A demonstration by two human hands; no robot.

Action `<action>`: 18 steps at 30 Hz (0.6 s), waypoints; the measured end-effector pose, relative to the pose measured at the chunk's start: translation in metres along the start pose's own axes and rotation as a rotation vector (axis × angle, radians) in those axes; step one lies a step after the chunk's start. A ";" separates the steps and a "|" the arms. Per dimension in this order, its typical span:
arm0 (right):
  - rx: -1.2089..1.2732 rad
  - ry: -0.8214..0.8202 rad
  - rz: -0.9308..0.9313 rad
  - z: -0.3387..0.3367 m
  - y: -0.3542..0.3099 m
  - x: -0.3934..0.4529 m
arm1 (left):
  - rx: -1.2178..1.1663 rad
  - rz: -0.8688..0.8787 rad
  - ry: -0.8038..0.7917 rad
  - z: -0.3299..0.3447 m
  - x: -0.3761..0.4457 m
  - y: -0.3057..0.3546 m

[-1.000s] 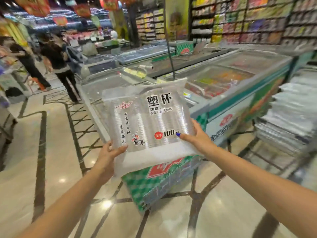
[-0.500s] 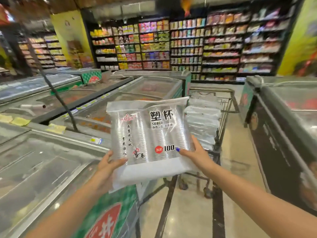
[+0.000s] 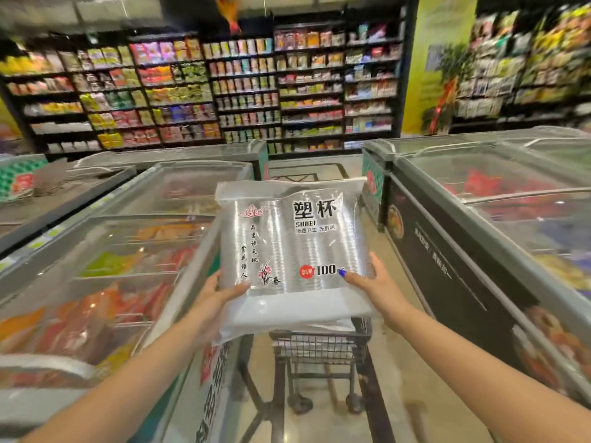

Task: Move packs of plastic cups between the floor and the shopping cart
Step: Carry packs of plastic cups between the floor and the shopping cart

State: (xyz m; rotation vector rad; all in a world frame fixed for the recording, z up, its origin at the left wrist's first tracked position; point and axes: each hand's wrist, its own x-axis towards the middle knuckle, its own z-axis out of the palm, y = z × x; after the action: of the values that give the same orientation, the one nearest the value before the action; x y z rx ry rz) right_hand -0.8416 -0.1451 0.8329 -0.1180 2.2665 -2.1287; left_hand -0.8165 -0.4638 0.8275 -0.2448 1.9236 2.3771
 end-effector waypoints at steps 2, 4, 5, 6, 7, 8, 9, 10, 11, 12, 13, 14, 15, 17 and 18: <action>-0.008 0.038 -0.018 -0.010 0.004 0.041 | 0.013 0.025 -0.014 0.011 0.046 0.003; -0.006 0.057 -0.018 -0.021 0.008 0.085 | 0.012 0.048 -0.014 0.026 0.090 0.009; 0.001 0.051 -0.018 -0.025 0.010 0.108 | 0.029 0.045 -0.011 0.034 0.109 0.014; -0.003 0.050 -0.013 -0.028 0.009 0.129 | 0.037 0.034 -0.010 0.041 0.130 0.019; 0.012 0.046 0.003 -0.033 0.011 0.152 | 0.045 0.020 -0.010 0.045 0.152 0.023; 0.013 0.046 0.020 -0.037 0.013 0.174 | 0.056 0.010 -0.009 0.049 0.174 0.028; 0.015 0.032 0.026 -0.041 0.016 0.199 | 0.061 0.016 -0.012 0.052 0.195 0.033; -0.006 0.028 0.031 -0.043 0.016 0.221 | 0.067 0.023 -0.009 0.053 0.218 0.035; -0.016 0.021 0.037 -0.045 0.018 0.242 | 0.073 0.029 0.004 0.056 0.236 0.040; -0.045 0.017 0.038 -0.046 0.017 0.260 | 0.070 0.028 0.009 0.061 0.254 0.042; -0.057 0.013 0.041 -0.047 0.021 0.280 | 0.062 0.026 0.017 0.063 0.271 0.044; -0.078 -0.002 0.039 -0.046 0.019 0.295 | 0.067 0.030 0.010 0.068 0.286 0.044; -0.087 -0.024 0.037 -0.048 0.022 0.312 | 0.079 0.011 0.008 0.072 0.299 0.046; -0.121 -0.060 0.041 -0.049 0.025 0.346 | 0.087 -0.062 -0.008 0.073 0.330 0.054; -0.148 -0.063 0.053 -0.049 0.024 0.362 | 0.089 -0.092 -0.007 0.069 0.352 0.055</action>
State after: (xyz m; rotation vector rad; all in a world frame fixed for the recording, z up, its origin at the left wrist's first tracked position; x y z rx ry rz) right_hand -1.2063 -0.1223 0.8229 -0.1242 2.3611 -1.9034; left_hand -1.1773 -0.4231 0.8345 -0.3116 1.9641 2.2258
